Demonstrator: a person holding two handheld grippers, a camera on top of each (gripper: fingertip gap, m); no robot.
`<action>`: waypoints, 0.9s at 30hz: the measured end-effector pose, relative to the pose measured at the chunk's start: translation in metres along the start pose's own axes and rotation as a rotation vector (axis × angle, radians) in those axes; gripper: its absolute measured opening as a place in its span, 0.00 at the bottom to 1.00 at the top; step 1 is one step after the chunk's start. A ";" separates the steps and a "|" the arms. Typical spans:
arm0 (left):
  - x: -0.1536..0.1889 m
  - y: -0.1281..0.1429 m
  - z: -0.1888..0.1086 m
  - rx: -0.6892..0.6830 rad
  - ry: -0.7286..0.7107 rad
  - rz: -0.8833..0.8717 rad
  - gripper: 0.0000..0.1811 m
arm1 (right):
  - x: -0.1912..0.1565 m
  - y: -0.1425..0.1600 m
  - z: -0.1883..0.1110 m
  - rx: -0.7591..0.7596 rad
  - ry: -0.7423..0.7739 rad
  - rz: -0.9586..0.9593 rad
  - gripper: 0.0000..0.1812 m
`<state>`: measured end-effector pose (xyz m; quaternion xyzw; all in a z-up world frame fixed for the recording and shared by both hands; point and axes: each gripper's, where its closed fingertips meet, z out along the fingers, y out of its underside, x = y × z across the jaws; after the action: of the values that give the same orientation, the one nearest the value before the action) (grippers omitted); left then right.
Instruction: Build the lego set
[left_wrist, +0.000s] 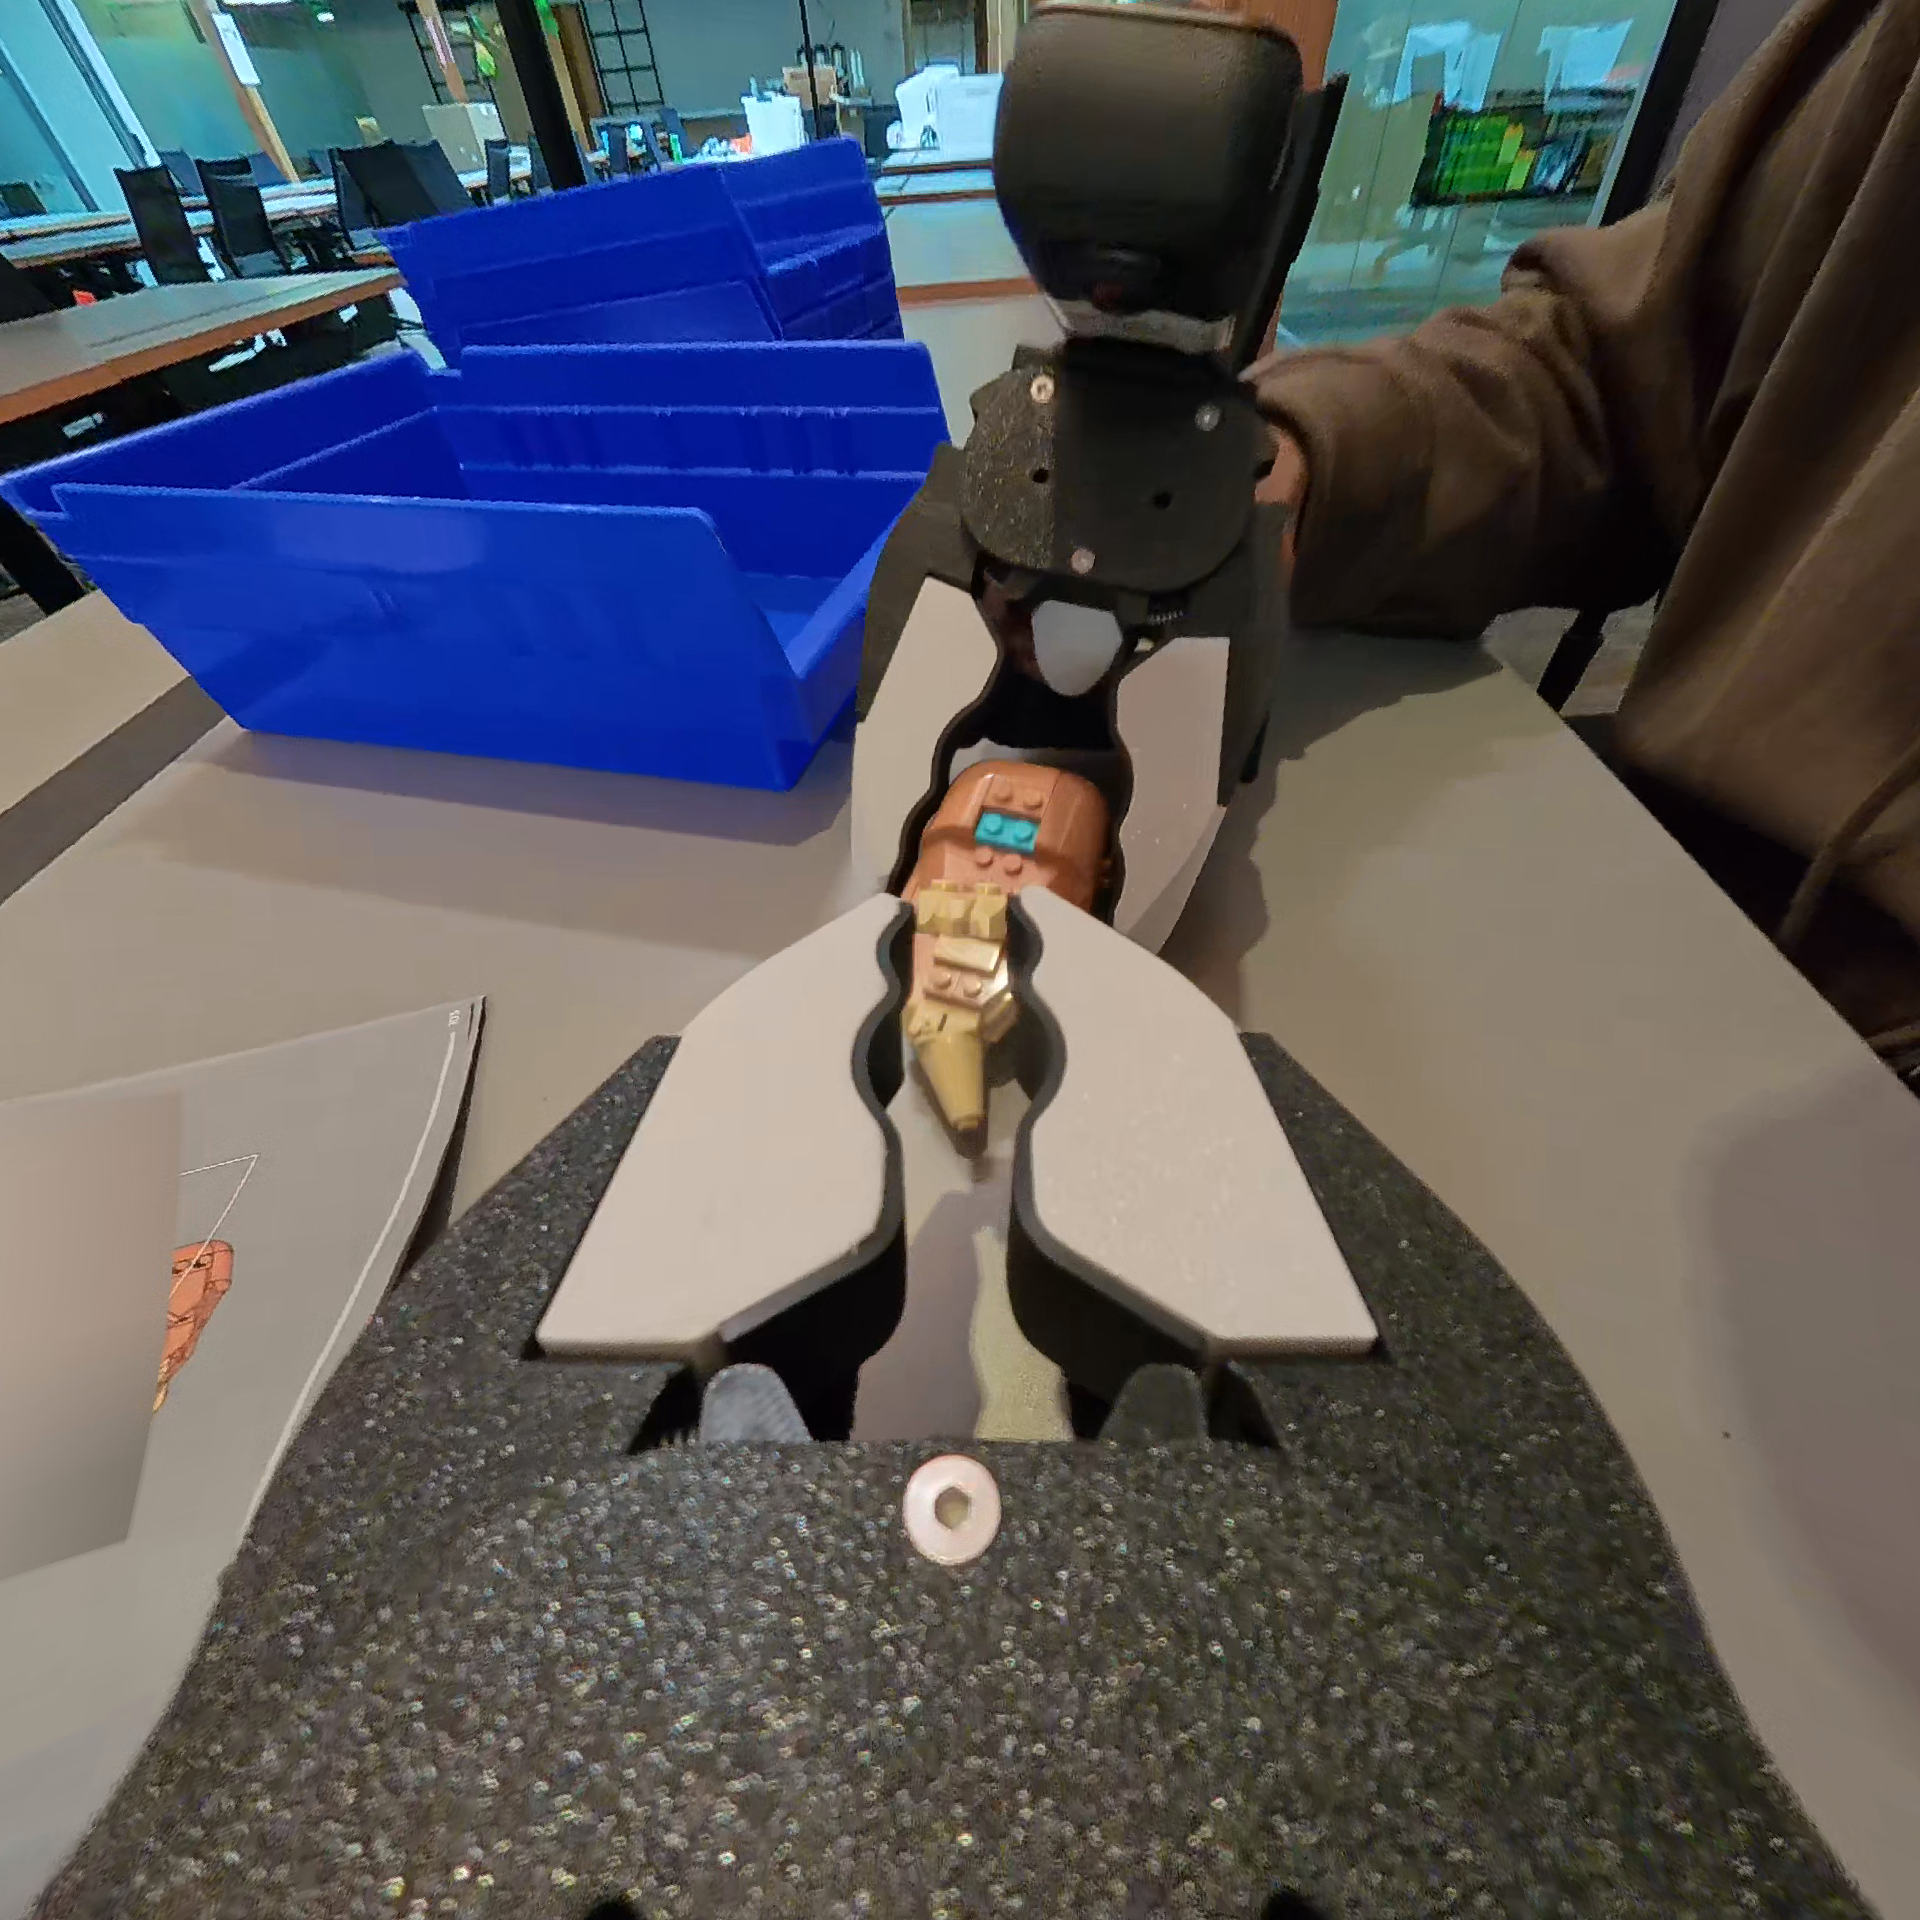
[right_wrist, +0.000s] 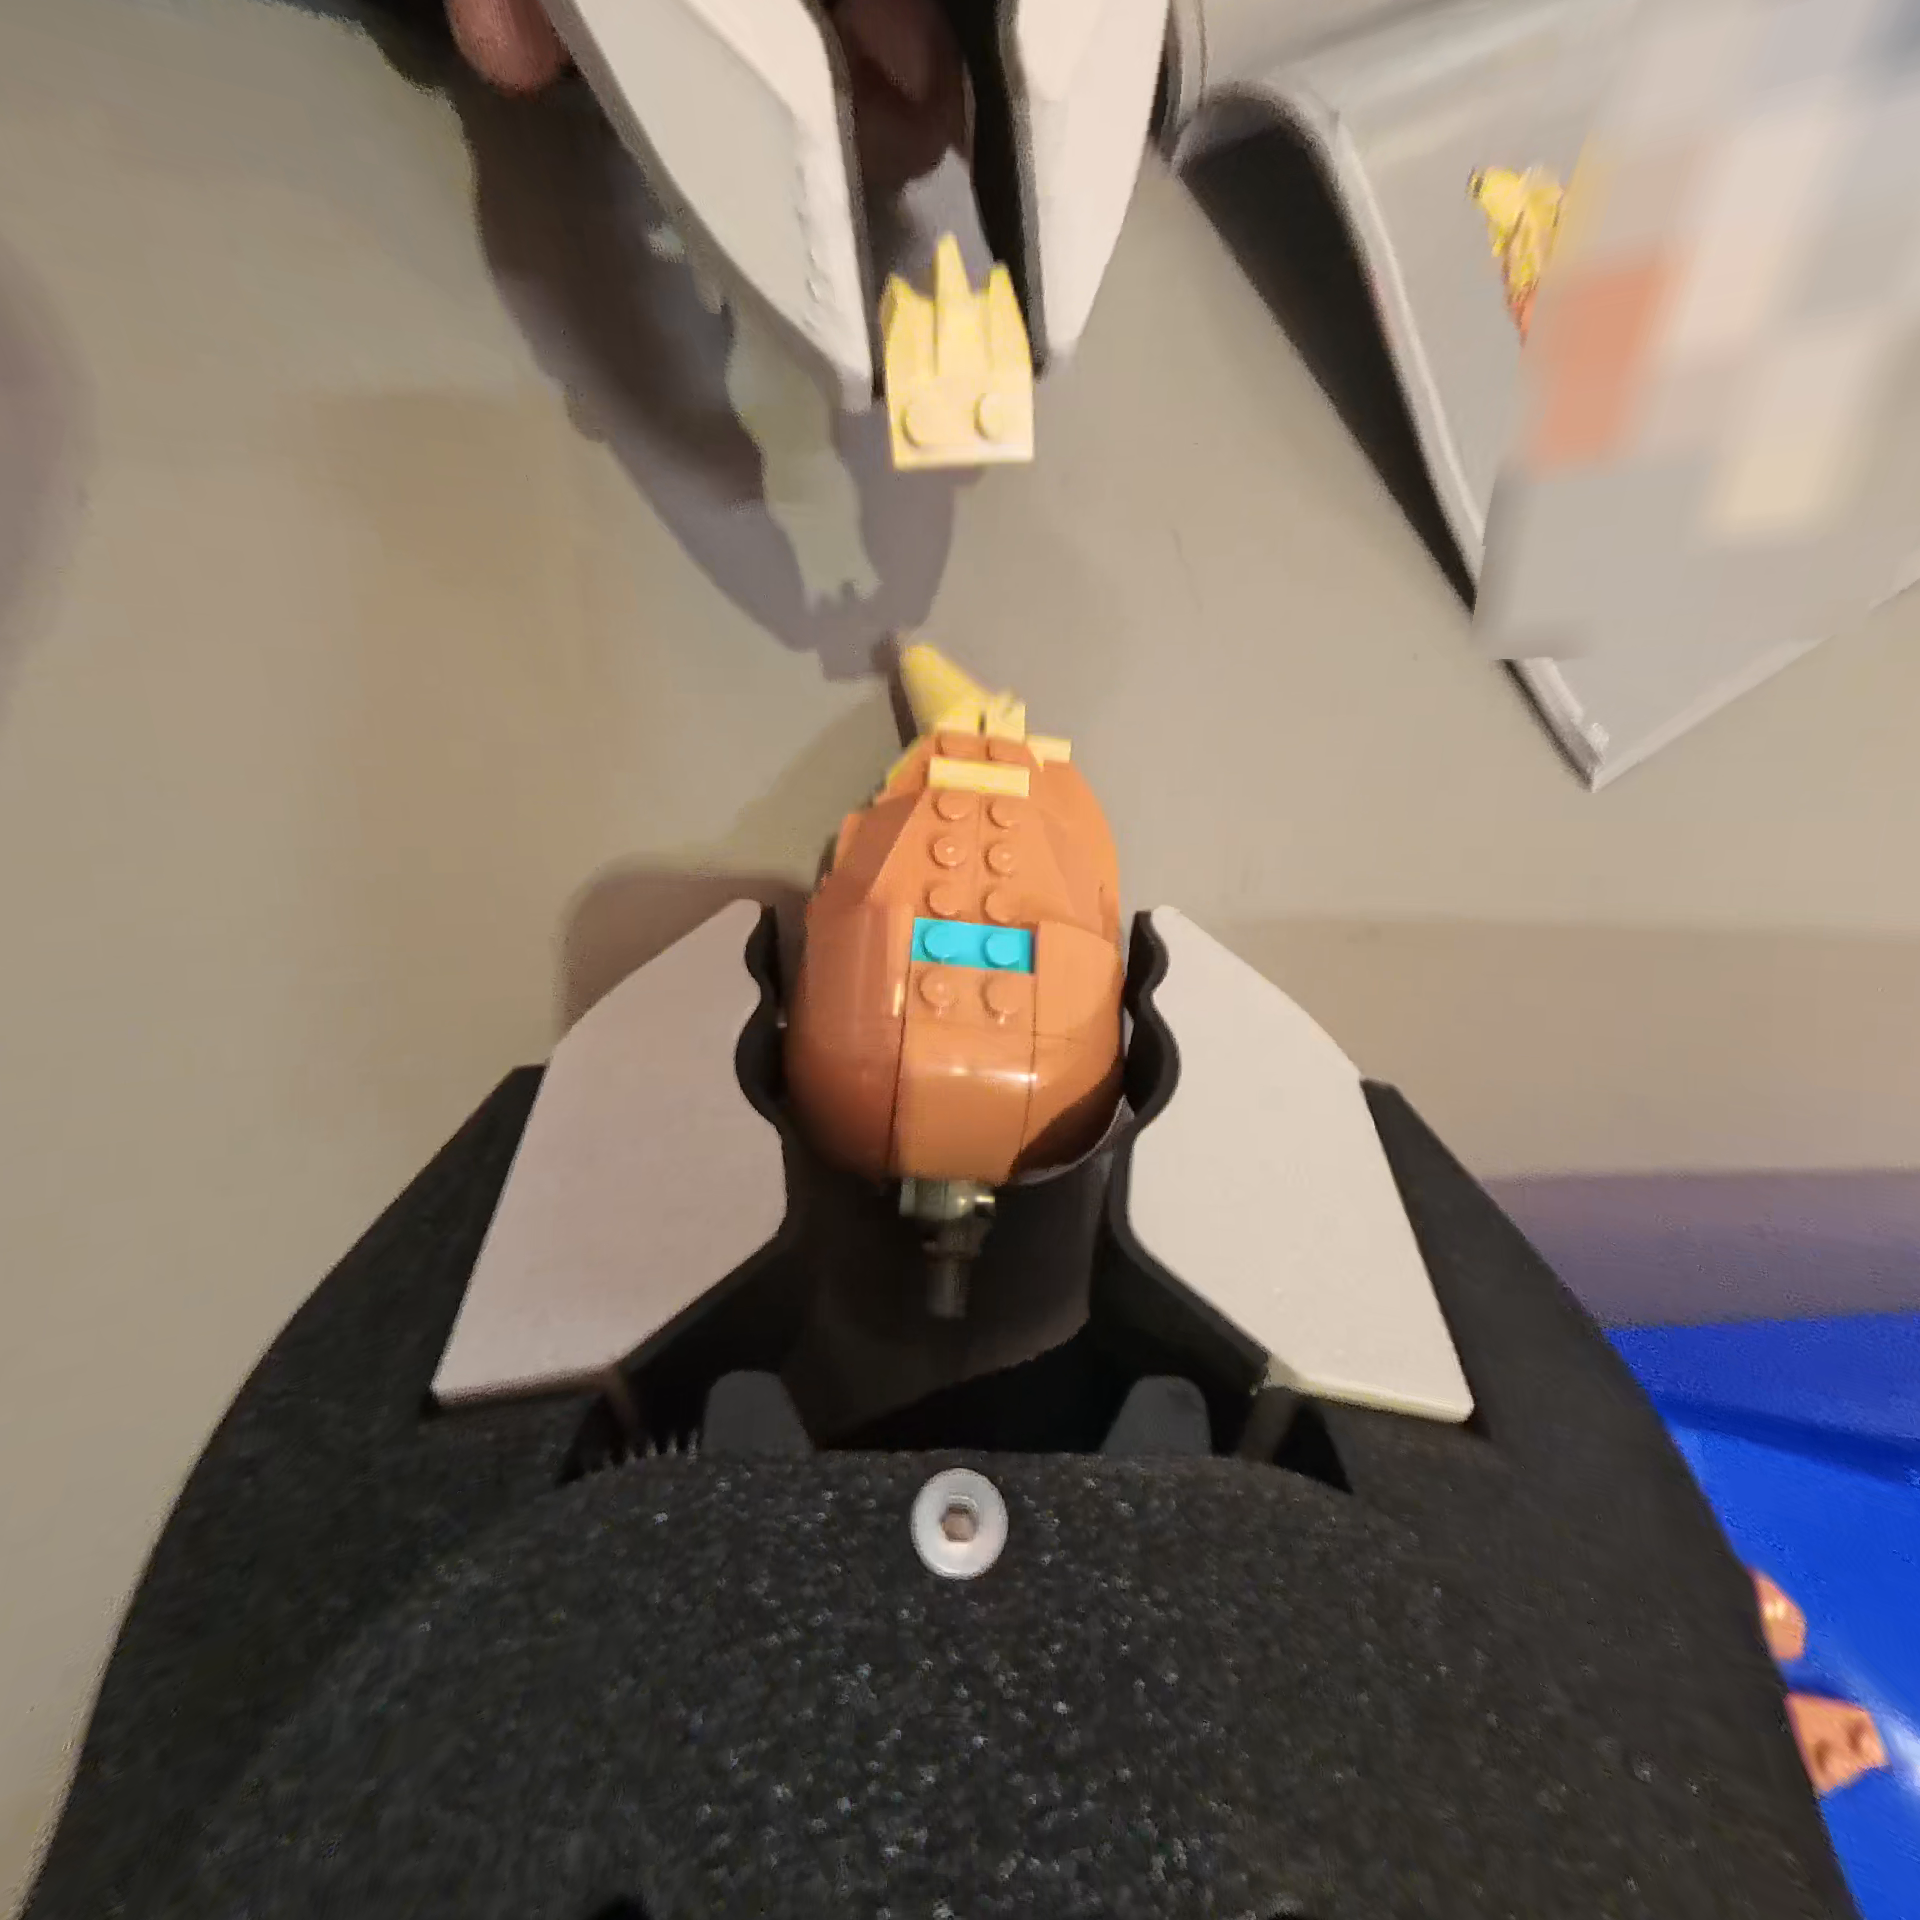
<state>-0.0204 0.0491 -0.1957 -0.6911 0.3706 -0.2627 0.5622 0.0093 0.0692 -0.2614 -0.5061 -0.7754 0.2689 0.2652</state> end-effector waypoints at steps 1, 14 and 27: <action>0.000 -0.002 -0.002 0.012 0.003 -0.007 0.09 | 0.001 -0.007 0.001 0.040 -0.001 0.001 0.36; -0.009 0.013 -0.002 -0.074 -0.029 -0.022 0.09 | 0.005 -0.006 0.012 0.017 -0.046 -0.001 0.36; -0.010 0.018 0.001 -0.109 -0.023 -0.049 0.09 | 0.012 0.002 0.010 -0.140 0.041 0.037 0.44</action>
<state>-0.0297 0.0564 -0.2126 -0.7324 0.3606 -0.2478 0.5216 -0.0001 0.0795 -0.2680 -0.5430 -0.7773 0.2084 0.2400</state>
